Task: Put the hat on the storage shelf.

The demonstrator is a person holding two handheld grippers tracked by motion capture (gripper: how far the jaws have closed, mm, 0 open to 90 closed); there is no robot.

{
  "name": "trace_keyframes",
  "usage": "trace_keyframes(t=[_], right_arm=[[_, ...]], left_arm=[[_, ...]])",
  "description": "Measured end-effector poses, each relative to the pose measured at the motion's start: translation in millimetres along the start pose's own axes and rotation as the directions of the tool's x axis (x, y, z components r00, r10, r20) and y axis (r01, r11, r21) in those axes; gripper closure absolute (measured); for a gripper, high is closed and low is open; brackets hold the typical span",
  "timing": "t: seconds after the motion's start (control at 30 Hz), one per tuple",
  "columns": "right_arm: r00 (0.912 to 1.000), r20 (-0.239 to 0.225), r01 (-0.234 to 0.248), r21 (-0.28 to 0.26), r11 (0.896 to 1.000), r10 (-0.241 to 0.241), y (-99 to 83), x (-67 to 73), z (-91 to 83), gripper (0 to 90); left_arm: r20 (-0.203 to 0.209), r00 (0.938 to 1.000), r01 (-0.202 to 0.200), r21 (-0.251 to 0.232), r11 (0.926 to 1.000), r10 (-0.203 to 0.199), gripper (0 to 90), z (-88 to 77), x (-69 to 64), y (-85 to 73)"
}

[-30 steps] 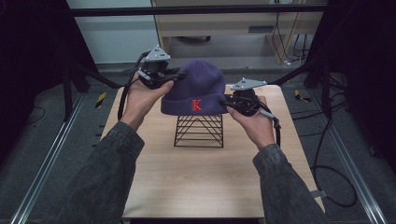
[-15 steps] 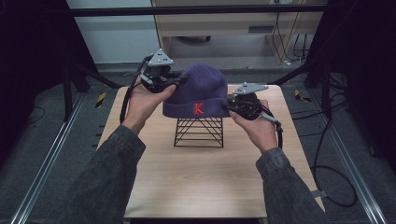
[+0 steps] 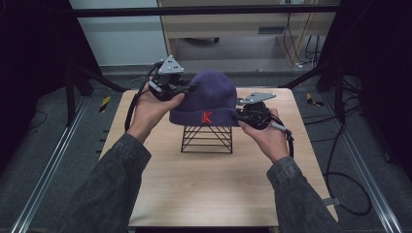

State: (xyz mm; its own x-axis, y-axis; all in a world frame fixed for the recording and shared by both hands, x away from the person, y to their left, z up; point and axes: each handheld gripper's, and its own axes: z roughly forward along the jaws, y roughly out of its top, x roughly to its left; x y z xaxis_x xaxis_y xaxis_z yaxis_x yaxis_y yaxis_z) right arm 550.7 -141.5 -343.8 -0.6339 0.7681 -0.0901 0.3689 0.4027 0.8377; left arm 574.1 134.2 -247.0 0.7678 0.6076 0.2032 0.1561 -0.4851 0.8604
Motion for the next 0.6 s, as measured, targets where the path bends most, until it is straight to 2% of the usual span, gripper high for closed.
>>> trace_keyframes(t=[0.2, 0.6], right_arm=[[1.0, 0.0, -0.001, 0.02, 1.0, 0.001, -7.3, -0.2, 2.5, 72.4], [1.0, -0.007, 0.003, 0.037, 0.999, -0.003, -13.6, 2.9, 8.5, 73.0]], left_arm=[[0.005, 0.9999, 0.012, 0.022, 0.9997, -0.012, 76.5, 3.1, 3.8, -11.2], [0.016, 0.9997, 0.016, 0.012, 0.9998, -0.016, 76.4, 3.5, -0.6, -17.5]])
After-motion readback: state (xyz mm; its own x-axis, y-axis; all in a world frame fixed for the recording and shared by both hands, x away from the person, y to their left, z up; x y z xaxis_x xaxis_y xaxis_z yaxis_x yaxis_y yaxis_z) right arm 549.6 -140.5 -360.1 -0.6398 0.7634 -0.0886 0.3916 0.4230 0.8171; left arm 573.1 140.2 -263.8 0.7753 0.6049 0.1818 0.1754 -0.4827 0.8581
